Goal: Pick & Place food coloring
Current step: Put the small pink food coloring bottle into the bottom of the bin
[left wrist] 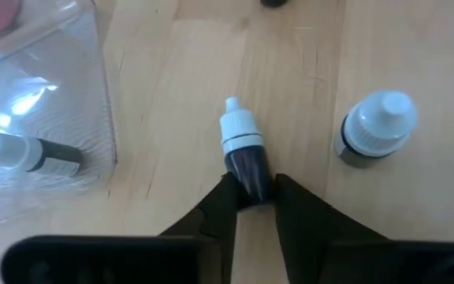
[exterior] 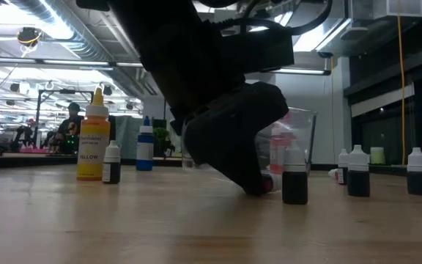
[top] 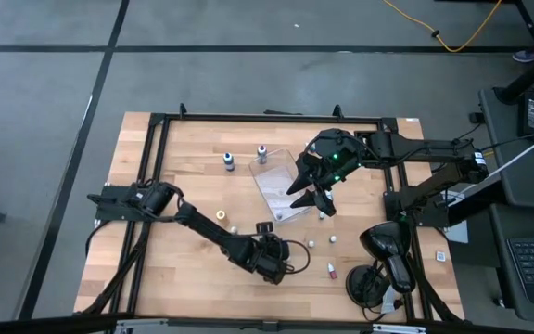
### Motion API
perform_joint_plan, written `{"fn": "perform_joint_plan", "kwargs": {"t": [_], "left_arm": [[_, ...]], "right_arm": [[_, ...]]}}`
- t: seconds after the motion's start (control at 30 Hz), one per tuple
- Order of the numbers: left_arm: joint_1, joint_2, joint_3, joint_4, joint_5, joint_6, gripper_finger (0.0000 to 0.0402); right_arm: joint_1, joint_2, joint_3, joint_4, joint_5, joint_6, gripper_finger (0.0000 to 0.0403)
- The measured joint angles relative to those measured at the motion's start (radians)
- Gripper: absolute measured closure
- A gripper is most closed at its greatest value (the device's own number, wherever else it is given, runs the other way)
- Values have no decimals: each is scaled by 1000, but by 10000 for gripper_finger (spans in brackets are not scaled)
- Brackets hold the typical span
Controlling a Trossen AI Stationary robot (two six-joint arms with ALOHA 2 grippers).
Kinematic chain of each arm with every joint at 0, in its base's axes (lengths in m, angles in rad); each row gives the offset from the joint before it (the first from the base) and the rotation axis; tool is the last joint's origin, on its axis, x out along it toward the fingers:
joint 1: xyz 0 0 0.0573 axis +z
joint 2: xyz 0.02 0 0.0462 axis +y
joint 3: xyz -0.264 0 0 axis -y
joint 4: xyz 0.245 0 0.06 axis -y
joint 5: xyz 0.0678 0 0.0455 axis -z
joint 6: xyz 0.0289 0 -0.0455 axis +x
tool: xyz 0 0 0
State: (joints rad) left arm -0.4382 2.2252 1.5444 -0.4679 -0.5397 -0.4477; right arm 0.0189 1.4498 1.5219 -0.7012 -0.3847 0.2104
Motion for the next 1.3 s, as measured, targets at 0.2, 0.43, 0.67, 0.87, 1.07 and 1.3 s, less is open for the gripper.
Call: {"fn": "perform_joint_plan", "kwargs": {"t": [0.2, 0.43, 0.67, 0.87, 1.07, 1.3], "left_arm": [[-26, -13, -3, -41, -43, -48, 343], [-58, -125, -4, -152, -90, -97, 343], [-84, -293, -3, -208, -67, -116, 344], [-84, -431, -3, -240, -66, -134, 344], [-77, -533, -2, -248, -79, -134, 344], [-66, -610, -2, -233, -124, -116, 344]], "right_arm": [[0, 0, 0, 1, 1, 25, 195], [0, 0, 0, 43, 2, 51, 195], [-7, 0, 0, 133, -9, 72, 195], [-24, 0, 0, 138, -94, 75, 195], [-24, 0, 0, 145, -106, 60, 195], [-21, 0, 0, 183, -81, 47, 195]]}}
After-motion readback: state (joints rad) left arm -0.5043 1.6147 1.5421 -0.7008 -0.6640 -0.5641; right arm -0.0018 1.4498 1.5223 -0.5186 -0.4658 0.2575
